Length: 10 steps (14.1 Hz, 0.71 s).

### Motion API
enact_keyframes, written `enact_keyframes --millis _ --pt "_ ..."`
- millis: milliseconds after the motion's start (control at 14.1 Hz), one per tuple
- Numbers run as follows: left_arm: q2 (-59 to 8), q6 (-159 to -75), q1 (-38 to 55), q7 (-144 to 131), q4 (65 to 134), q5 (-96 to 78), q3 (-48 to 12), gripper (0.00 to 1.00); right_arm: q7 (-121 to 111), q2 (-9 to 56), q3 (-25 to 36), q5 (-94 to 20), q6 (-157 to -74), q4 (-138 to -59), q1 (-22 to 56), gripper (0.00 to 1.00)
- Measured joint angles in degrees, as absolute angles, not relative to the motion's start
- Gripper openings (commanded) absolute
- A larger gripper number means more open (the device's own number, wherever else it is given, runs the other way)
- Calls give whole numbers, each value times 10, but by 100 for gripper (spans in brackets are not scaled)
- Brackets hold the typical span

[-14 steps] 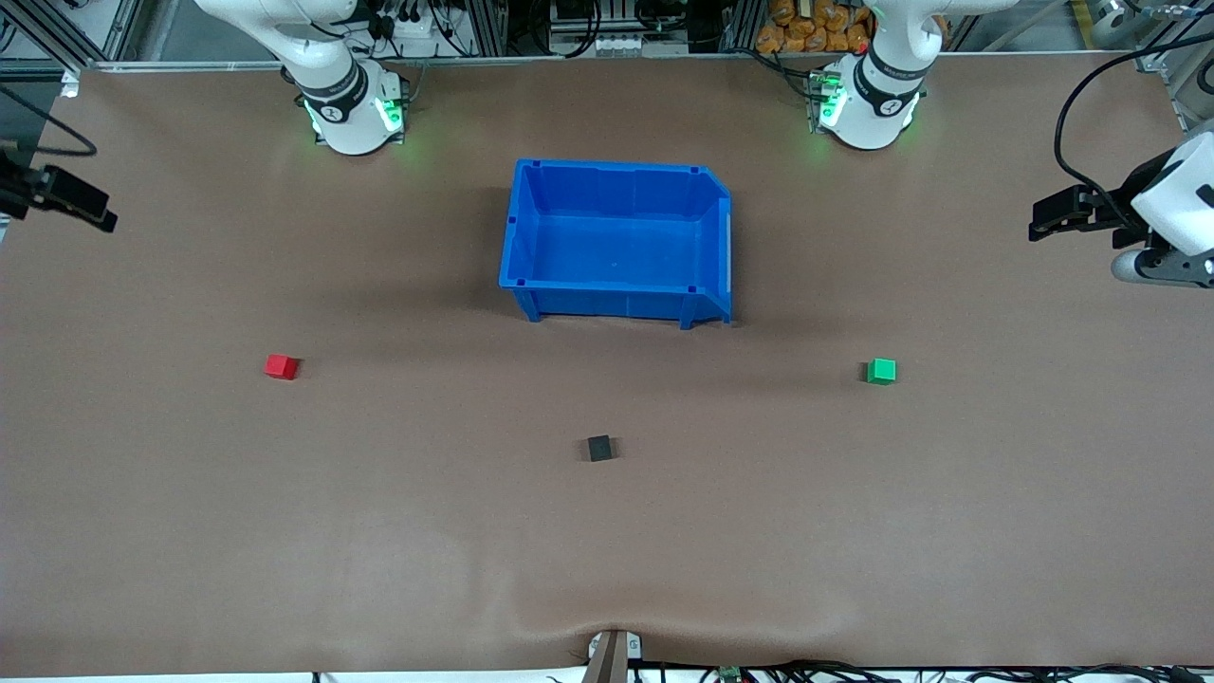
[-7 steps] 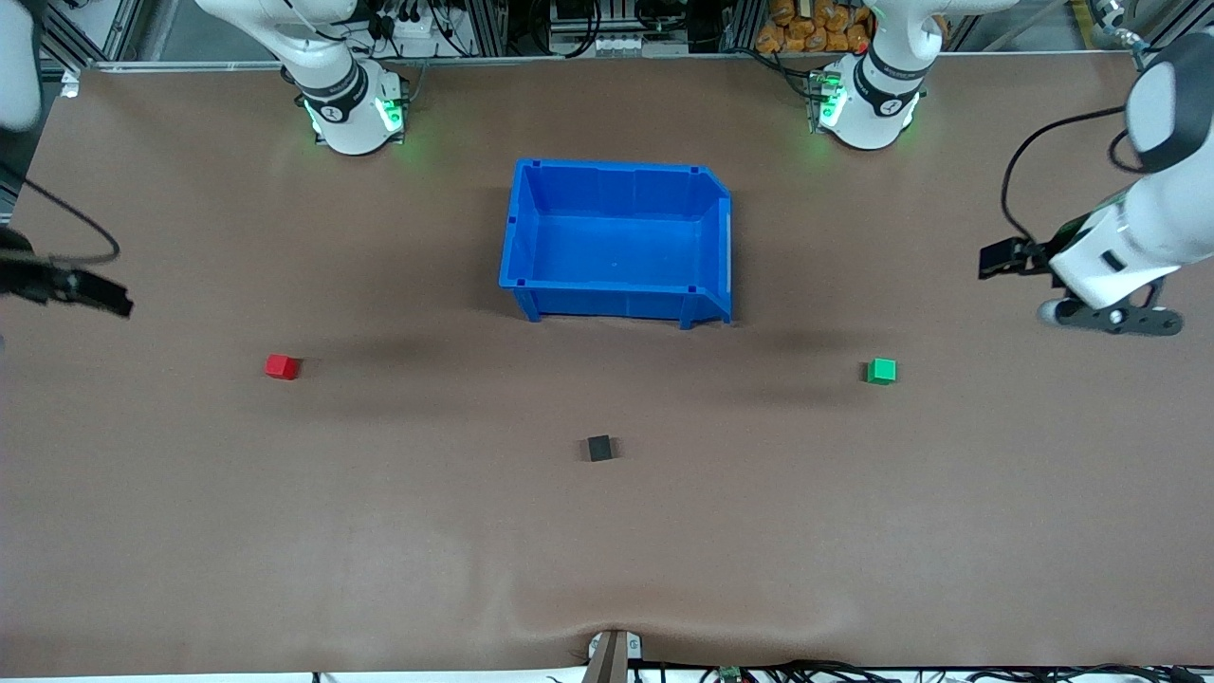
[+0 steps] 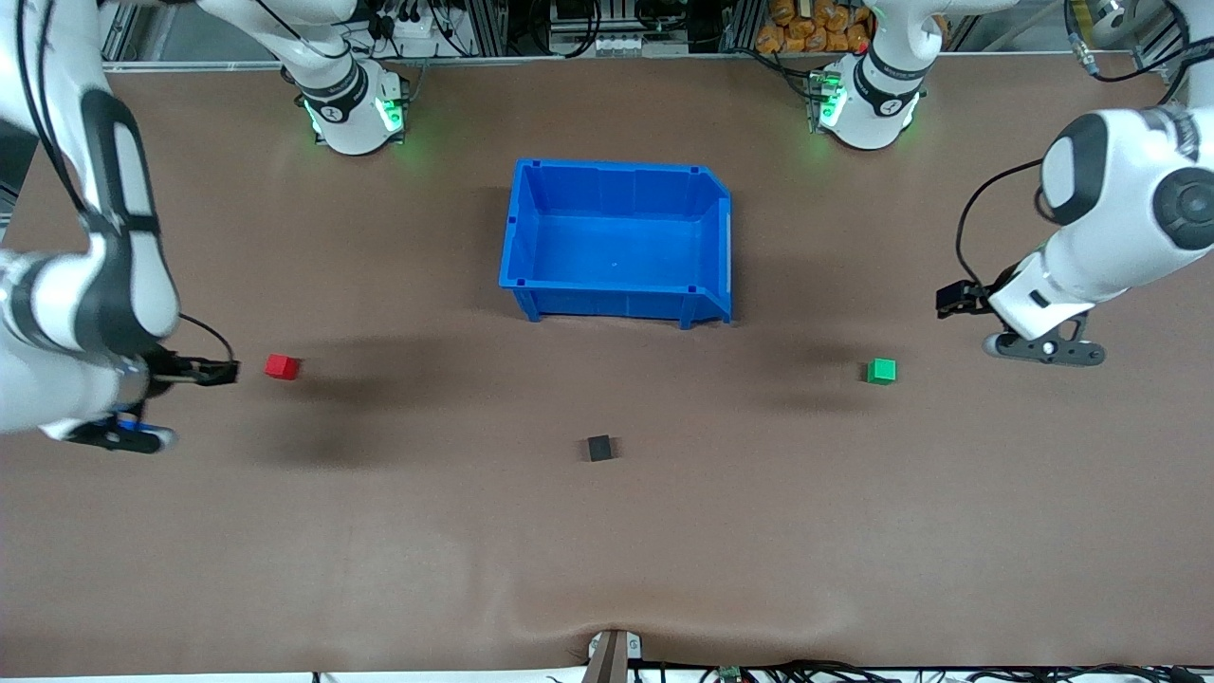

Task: Attach green and red cubes to black cube
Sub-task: 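Lower the right gripper onto the red cube while the left gripper descends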

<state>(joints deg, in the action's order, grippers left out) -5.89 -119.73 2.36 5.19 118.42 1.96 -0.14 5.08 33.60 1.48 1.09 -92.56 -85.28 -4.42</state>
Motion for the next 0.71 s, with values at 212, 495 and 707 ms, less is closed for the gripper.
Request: enact_keyframes --millis 212,495,707 --pt "-110 -1261 24 52 1194 20 -2 100 48 382 15 -2 -951 -859 -59 100" --pt "-184 -1348 26 52 1198 20 -3 100 41 400 15 -7 -1013 -893 -65 73" --pt "-224 -1386 37 46 1198 20 -7 100 41 412 13 -10 -1025 -906 -64 60"
